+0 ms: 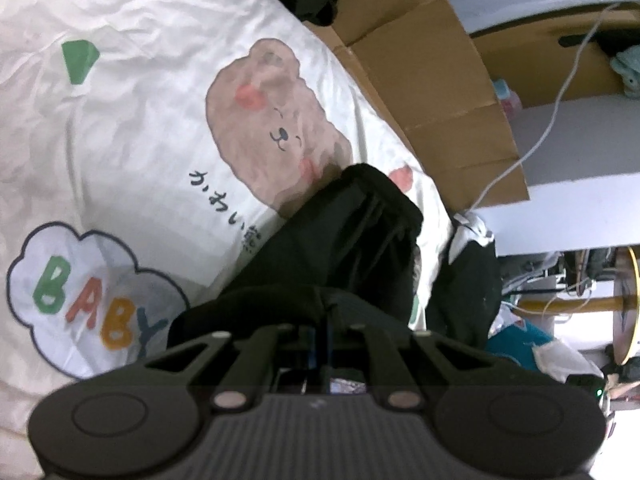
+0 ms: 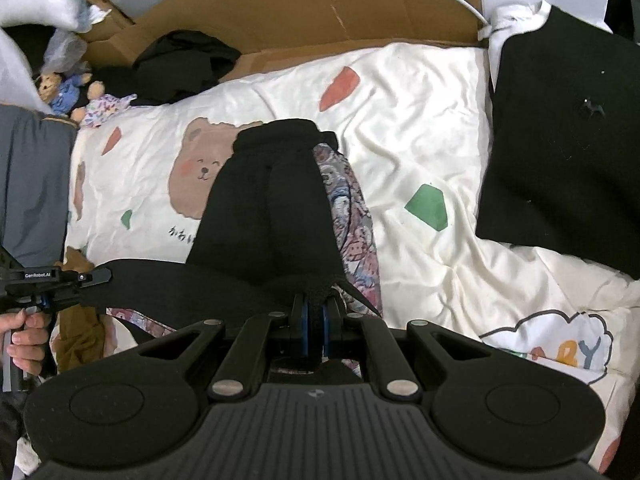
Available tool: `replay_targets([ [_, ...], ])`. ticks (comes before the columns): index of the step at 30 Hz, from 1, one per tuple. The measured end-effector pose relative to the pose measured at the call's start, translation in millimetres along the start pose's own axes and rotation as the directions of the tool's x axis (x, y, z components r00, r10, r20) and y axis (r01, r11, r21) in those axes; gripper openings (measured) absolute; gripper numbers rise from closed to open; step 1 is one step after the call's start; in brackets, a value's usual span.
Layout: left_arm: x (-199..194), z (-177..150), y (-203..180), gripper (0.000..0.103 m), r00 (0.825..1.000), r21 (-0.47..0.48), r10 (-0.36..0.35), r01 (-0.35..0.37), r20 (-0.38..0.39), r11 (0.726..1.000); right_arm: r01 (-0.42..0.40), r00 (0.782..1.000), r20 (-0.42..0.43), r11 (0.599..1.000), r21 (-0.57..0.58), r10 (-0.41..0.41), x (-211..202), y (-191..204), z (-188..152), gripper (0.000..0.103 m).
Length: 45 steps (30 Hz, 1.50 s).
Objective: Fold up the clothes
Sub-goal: 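Lower the folded shorts onto the bed with both grippers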
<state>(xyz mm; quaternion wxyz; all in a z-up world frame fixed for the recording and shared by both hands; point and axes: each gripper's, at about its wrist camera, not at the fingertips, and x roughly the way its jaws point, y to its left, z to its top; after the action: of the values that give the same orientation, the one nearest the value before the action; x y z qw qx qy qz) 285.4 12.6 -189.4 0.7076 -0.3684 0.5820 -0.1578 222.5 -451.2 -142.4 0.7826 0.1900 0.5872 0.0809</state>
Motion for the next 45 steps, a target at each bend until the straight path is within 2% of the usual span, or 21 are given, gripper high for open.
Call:
replay_targets([
  [10, 31, 29, 9, 0.005, 0.999, -0.018, 0.044, -0.044, -0.002, 0.999, -0.012, 1.0, 0.007, 0.998, 0.056, 0.012, 34, -16, 26, 0.007],
  [17, 56, 45, 21, 0.005, 0.999, -0.074, 0.053, -0.053, 0.004, 0.996, -0.019, 1.0, 0.02, 0.997, 0.081, 0.017, 56, -24, 43, 0.007],
  [27, 82, 62, 30, 0.005, 0.997, -0.104, 0.073, -0.073, -0.011, 0.992, -0.036, 0.999, 0.012, 0.99, 0.134, 0.035, 88, -48, 59, 0.007],
  [33, 79, 70, 27, 0.005, 0.999, -0.108, 0.04, -0.042, -0.016, 0.993, -0.035, 0.999, -0.007, 0.993, 0.109, 0.036, 88, -47, 66, 0.007],
  [37, 72, 75, 18, 0.005, 0.999, -0.062, 0.027, -0.029, -0.031, 0.998, -0.05, 0.999, 0.003, 0.994, 0.1, 0.05, 80, -47, 71, 0.007],
  [45, 93, 81, 26, 0.005, 0.998, -0.09, 0.053, -0.054, -0.018, 0.994, -0.046, 0.999, 0.024, 0.995, 0.092, 0.044, 90, -49, 74, 0.007],
])
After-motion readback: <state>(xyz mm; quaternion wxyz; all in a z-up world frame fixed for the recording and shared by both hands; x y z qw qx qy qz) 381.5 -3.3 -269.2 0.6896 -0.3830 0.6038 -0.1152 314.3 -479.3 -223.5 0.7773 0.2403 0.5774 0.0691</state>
